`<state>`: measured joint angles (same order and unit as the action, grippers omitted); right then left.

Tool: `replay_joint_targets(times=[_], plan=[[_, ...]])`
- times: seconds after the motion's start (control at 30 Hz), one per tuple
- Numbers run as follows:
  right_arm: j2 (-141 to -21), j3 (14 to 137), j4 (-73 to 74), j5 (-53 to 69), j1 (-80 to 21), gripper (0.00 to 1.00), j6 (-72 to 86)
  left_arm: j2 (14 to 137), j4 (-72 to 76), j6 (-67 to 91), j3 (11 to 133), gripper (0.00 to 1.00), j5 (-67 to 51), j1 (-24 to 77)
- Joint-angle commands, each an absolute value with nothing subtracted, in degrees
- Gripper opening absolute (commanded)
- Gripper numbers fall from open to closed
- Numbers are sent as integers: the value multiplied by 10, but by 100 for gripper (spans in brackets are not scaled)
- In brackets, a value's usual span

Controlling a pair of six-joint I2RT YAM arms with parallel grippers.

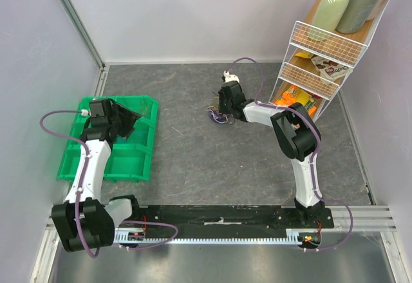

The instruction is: Untangle the cables

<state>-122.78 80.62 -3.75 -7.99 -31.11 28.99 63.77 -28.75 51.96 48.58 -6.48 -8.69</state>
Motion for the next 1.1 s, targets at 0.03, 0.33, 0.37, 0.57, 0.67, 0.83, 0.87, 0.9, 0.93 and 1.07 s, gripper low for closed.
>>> replay_joint_targets(times=[0.03, 0.33, 0.37, 0.57, 0.67, 0.83, 0.87, 0.9, 0.93, 1.07], plan=[[-1237, 817, -29, -67, -312, 28, 298, 618, -309, 499, 509, 65, -73, -91], [-1235, 811, -30, -63, -312, 28, 296, 599, -323, 521, 483, 55, -11, -93], [-1234, 812, -30, -62, -312, 28, 295, 599, -322, 525, 481, 52, -3, -94], [-1236, 814, -29, -62, -312, 28, 295, 682, -282, 534, 483, 38, 43, -134], [-1234, 814, -28, -64, -311, 28, 295, 748, -263, 539, 490, 38, -21, -149], [-1234, 817, -28, -62, -312, 28, 294, 782, -257, 517, 504, 36, 12, -149], [-1235, 817, -28, -62, -312, 28, 294, 769, -258, 506, 507, 36, 26, -148], [-1236, 817, -28, -61, -312, 28, 294, 753, -255, 498, 507, 36, 38, -147], [-1236, 818, -27, -61, -312, 28, 294, 738, -250, 489, 507, 37, 41, -147], [-1240, 824, -27, -56, -313, 28, 295, 693, -255, 450, 517, 45, 5, -147]])
